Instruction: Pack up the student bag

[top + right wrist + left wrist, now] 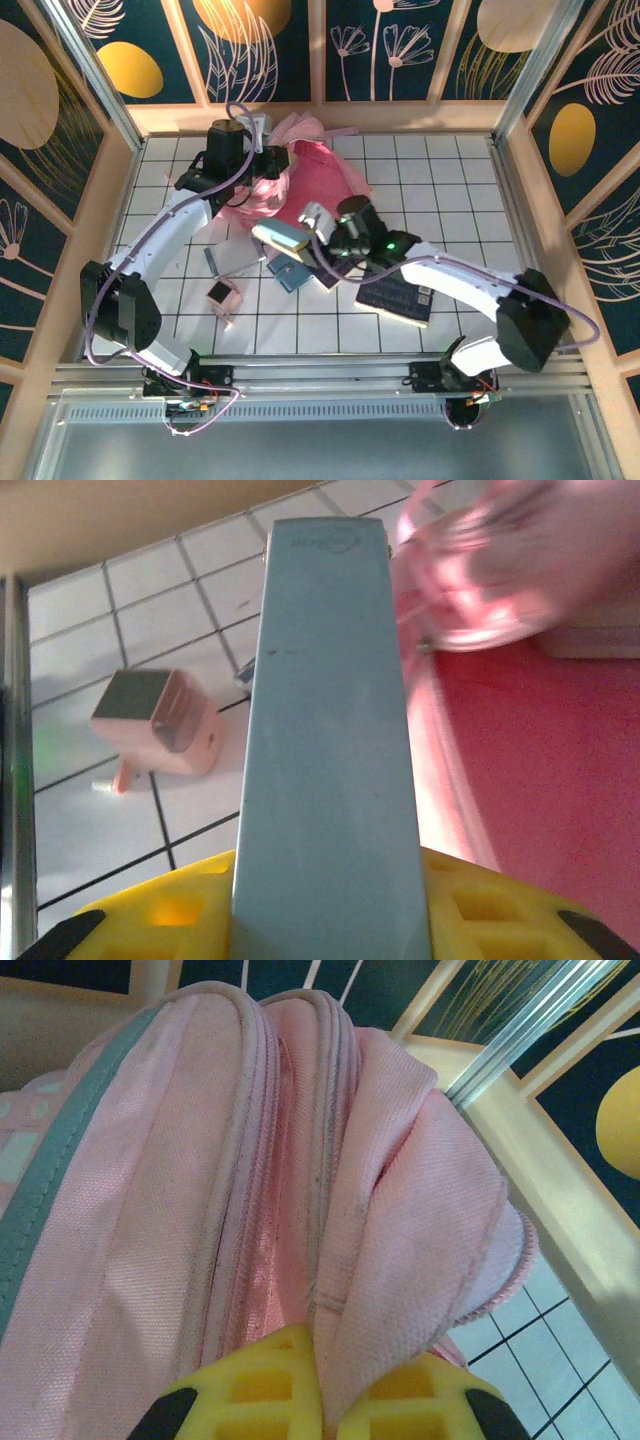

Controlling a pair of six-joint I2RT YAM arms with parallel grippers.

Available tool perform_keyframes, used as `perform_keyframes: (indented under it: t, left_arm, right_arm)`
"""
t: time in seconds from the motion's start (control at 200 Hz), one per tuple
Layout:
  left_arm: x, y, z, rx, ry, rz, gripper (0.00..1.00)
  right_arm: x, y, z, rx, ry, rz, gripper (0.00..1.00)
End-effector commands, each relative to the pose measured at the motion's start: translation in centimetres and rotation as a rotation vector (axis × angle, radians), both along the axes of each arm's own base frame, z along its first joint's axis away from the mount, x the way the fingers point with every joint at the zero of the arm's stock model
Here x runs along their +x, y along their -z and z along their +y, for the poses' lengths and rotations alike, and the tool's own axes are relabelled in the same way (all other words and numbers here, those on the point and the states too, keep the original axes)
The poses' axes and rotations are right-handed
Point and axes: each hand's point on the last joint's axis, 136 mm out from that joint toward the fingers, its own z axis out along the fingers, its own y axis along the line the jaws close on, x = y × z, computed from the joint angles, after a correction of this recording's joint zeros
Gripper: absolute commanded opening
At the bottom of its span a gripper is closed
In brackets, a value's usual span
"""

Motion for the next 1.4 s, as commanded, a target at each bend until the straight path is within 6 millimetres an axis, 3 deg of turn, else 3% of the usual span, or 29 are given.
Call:
perform_keyframes:
  t: [0.0, 0.215, 0.33, 0.425, 0.506, 0.686, 0.776, 0.881, 1.056, 1.256, 1.311, 1.396]
  left_arm:
    - [-1.0, -8.1, 0.3, -0.067, 0.024, -0.237, 0.0]
    - [-2.0, -9.3, 0.1, -0.071, 0.06, -0.275, 0.0]
    - [-2.2, -9.3, 0.1, -0.063, 0.066, -0.284, 0.0]
    - [-2.2, -9.4, 0.2, -0.052, 0.063, -0.293, 0.0]
    - [-2.4, -9.5, 0.1, -0.057, 0.08, -0.298, 0.0]
    - [-2.6, -9.5, -0.3, -0.057, 0.103, -0.302, 0.0]
    - [-2.8, -9.5, -0.5, -0.066, 0.124, -0.302, 0.0]
    - [-3.1, -9.6, -0.8, -0.07, 0.145, -0.313, 0.0]
    - [-3.1, -8.8, -1.6, -0.087, 0.192, -0.302, 0.0]
    - [-3.2, -8.4, -2.2, -0.117, 0.234, -0.29, 0.0]
    - [-3.1, -8.3, -2.1, -0.119, 0.233, -0.286, 0.0]
    - [-2.6, -8.2, -1.6, -0.128, 0.216, -0.28, 0.0]
  right_arm:
    - [0.4, -1.1, -2.3, 0.05, 0.048, 0.071, 0.03]
    - [5.9, -1.5, -5.0, -0.006, 0.237, 0.103, 0.0]
    - [10.2, -0.7, -5.4, -0.07, 0.395, 0.152, 0.0]
    - [12.3, -0.1, -4.9, -0.094, 0.43, 0.171, 0.0]
    - [14.3, 0.4, -4.8, -0.13, 0.471, 0.147, 0.0]
    - [21.0, 1.8, -6.4, -0.274, 0.654, 0.044, 0.0]
    - [23.7, 2.7, -6.1, -0.346, 0.68, 0.004, 0.0]
    - [25.7, 3.8, -4.9, -0.413, 0.655, -0.047, 0.01]
    - [28.5, 5.7, -3.6, -0.526, 0.633, -0.166, 0.11]
    - [30.3, 4.2, -0.2, -0.464, 0.608, -0.314, 0.14]
    - [30.5, 3.7, 1.0, -0.407, 0.6, -0.337, 0.28]
    - [31.0, 3.2, 1.0, -0.37, 0.653, -0.368, 0.46]
